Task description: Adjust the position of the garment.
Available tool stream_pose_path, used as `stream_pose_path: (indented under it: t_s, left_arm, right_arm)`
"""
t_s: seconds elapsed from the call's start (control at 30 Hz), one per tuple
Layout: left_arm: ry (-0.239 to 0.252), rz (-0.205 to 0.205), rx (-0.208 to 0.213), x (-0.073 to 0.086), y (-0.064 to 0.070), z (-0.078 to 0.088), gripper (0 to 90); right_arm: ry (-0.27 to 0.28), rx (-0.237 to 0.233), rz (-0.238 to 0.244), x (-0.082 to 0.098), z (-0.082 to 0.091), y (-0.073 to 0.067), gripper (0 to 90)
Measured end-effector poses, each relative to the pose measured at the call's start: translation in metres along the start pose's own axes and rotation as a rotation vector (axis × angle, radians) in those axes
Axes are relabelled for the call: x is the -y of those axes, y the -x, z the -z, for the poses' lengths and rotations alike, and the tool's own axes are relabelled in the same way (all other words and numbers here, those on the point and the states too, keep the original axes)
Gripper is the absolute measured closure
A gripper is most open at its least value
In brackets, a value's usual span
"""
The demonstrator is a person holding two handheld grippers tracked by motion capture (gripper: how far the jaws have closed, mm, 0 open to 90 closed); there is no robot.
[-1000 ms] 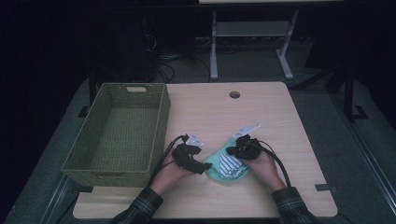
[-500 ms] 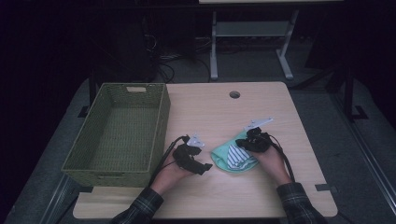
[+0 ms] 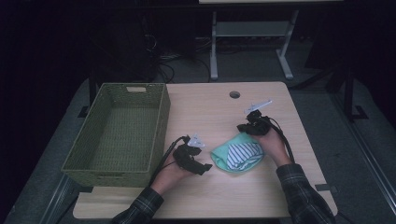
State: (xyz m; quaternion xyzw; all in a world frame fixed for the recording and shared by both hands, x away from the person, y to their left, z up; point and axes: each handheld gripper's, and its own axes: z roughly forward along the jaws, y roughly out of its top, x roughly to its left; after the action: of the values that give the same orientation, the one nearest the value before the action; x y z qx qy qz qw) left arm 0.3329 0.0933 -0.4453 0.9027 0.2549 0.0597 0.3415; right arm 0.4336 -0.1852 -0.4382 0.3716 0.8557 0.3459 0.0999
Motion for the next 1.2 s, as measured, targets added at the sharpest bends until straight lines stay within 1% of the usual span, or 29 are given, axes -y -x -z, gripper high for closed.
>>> stream_pose_path:
  t_s: [0.03,0.07,0.13,0.23,0.37,0.47,0.53,0.63,0.7,0.73,0.77,0.87,0.9,0.97,1.03,1.1,1.13,1.2]
  left_arm:
    - [-0.002,0.000,0.000,0.000,0.000,0.000,24.9]
    - [0.000,0.004,-0.001,0.000,0.000,-0.001,24.1]
    - [0.001,0.005,0.000,0.001,0.000,-0.002,23.7]
    - [-0.009,-0.002,0.001,0.001,-0.001,-0.002,22.8]
    - [-0.005,-0.017,0.006,0.001,-0.001,-0.002,20.0]
    - [-0.001,-0.020,0.008,0.001,-0.001,-0.002,19.3]
    - [0.003,-0.021,0.013,0.001,-0.001,-0.002,18.8]
    - [0.017,-0.028,0.025,0.001,-0.002,-0.002,18.7]
    - [0.018,-0.030,0.026,0.001,-0.002,-0.002,18.7]
    - [0.018,-0.031,0.026,0.001,-0.002,-0.001,18.7]
    - [0.018,-0.032,0.027,0.001,-0.002,-0.001,18.7]
    - [0.020,-0.034,0.028,0.001,-0.002,-0.002,18.7]
    - [0.020,-0.034,0.028,0.001,-0.002,-0.002,18.7]
    - [0.018,-0.035,0.028,0.001,-0.002,-0.002,18.8]
    - [0.018,-0.034,0.027,0.001,-0.001,-0.002,18.7]
    - [0.018,-0.036,0.025,0.001,-0.001,-0.002,18.8]
    - [0.018,-0.036,0.025,0.001,-0.001,-0.002,18.8]
    - [0.019,-0.035,0.025,0.002,-0.002,-0.002,18.7]
  right_arm:
    - [-0.007,0.001,-0.002,0.001,-0.004,0.001,90.0]
    - [-0.029,0.005,-0.008,0.003,-0.011,0.003,90.0]
    - [-0.038,0.007,-0.006,0.005,-0.014,0.004,90.0]
    - [-0.053,0.007,-0.016,0.009,-0.017,0.007,90.0]
    - [-0.060,0.017,-0.021,0.015,-0.009,0.014,90.0]
    - [-0.063,0.021,-0.024,0.019,-0.005,0.017,90.0]
    - [-0.061,0.029,-0.029,0.024,-0.002,0.019,90.0]
    - [-0.060,0.029,-0.036,0.032,0.004,0.023,90.0]
    - [-0.052,0.017,-0.051,0.038,0.007,0.025,90.0]
    - [-0.041,0.017,-0.056,0.044,0.012,0.026,90.0]
    - [-0.041,0.017,-0.056,0.044,0.012,0.026,90.0]
    - [-0.039,0.014,-0.063,0.054,0.020,0.026,90.0]
    - [-0.039,0.014,-0.063,0.054,0.020,0.026,90.0]
    - [-0.036,0.006,-0.072,0.060,0.028,0.025,90.0]
    - [-0.032,0.005,-0.075,0.062,0.029,0.024,90.0]
    - [-0.036,0.007,-0.064,0.066,0.033,0.024,90.0]
    - [-0.022,0.002,-0.071,0.069,0.037,0.022,90.0]
    - [-0.018,-0.004,-0.074,0.071,0.039,0.021,90.0]
